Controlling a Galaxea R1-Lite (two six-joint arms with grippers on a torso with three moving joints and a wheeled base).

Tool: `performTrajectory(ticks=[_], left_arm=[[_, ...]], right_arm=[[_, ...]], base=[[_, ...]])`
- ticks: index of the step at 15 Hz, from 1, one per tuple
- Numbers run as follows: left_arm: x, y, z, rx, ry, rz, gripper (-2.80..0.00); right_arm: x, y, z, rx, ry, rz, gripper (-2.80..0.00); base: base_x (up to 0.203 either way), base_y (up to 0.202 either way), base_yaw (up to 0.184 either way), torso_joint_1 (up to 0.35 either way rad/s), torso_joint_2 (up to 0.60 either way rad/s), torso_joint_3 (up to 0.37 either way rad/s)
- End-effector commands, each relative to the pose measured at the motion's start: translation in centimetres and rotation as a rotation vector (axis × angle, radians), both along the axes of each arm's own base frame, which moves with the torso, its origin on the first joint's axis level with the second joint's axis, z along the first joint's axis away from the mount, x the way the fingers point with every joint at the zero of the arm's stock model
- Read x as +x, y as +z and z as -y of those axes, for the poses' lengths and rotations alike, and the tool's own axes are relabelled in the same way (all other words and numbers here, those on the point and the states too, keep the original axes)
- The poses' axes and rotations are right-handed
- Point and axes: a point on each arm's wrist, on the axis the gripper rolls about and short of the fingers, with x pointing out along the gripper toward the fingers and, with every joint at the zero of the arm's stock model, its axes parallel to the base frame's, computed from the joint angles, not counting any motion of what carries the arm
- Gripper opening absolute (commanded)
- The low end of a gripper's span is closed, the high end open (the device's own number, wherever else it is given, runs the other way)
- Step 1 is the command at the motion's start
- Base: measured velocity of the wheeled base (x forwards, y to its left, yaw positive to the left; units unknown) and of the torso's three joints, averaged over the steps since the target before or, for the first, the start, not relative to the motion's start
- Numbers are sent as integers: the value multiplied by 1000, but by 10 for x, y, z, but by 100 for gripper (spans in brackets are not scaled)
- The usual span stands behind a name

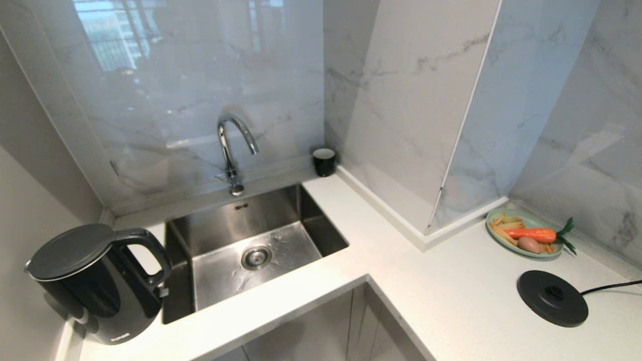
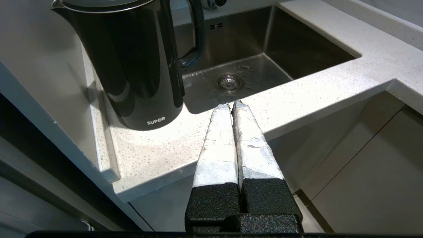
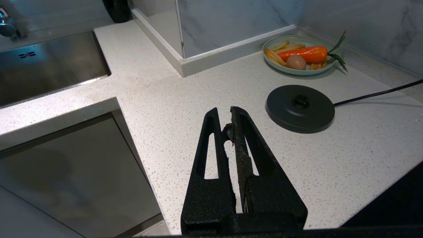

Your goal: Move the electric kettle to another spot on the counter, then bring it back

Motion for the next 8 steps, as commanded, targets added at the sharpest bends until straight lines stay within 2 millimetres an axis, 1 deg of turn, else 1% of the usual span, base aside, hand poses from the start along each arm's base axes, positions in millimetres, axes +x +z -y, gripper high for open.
performTrajectory(ticks=[1, 8], left_arm=[[0, 0, 0, 0, 0, -2, -280], [0, 0, 0, 0, 0, -2, -280]], right_arm=[[0, 0, 0, 0, 0, -1, -280], [0, 0, 0, 0, 0, 0, -280]], base=[[0, 0, 0, 0, 0, 0], [0, 0, 0, 0, 0, 0]])
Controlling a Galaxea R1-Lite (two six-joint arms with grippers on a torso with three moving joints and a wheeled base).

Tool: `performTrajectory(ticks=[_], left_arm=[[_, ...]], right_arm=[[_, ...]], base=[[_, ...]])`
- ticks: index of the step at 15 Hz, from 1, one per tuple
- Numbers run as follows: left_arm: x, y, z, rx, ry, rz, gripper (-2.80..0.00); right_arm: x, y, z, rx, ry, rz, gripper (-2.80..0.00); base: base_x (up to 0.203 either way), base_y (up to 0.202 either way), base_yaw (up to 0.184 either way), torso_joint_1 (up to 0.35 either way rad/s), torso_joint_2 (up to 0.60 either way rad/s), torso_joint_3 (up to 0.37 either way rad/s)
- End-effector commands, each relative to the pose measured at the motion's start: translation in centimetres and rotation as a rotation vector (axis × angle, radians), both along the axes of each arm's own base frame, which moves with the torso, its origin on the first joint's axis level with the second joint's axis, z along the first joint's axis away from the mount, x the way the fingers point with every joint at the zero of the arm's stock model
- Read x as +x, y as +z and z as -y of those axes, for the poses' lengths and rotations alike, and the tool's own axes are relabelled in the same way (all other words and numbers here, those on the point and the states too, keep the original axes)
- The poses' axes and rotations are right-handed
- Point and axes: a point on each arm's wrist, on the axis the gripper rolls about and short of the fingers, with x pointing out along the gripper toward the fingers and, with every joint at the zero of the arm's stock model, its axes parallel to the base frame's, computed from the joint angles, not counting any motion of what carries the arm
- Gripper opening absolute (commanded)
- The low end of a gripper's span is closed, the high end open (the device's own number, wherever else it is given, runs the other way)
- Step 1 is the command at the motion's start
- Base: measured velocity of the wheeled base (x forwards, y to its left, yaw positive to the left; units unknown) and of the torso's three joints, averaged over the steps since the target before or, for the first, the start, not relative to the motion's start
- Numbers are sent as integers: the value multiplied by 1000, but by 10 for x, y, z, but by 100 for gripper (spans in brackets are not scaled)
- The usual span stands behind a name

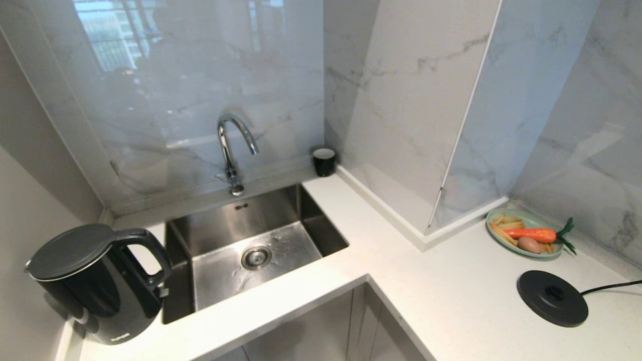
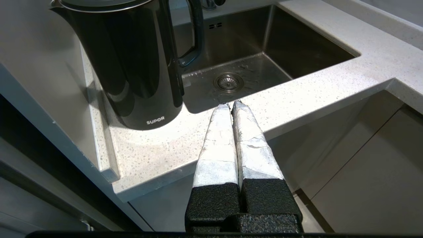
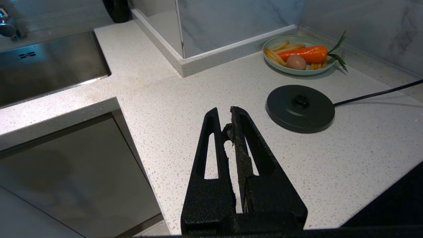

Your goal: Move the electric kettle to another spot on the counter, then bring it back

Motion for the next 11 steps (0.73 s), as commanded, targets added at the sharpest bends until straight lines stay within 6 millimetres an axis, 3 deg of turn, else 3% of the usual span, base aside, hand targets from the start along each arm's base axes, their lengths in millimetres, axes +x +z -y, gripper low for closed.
performTrajectory(ticks=[1, 11], left_arm=[[0, 0, 0, 0, 0, -4, -280], [0, 0, 0, 0, 0, -2, -280]], right_arm=[[0, 0, 0, 0, 0, -1, -280], [0, 0, 0, 0, 0, -2, -280]], base=[[0, 0, 0, 0, 0, 0], [0, 0, 0, 0, 0, 0]])
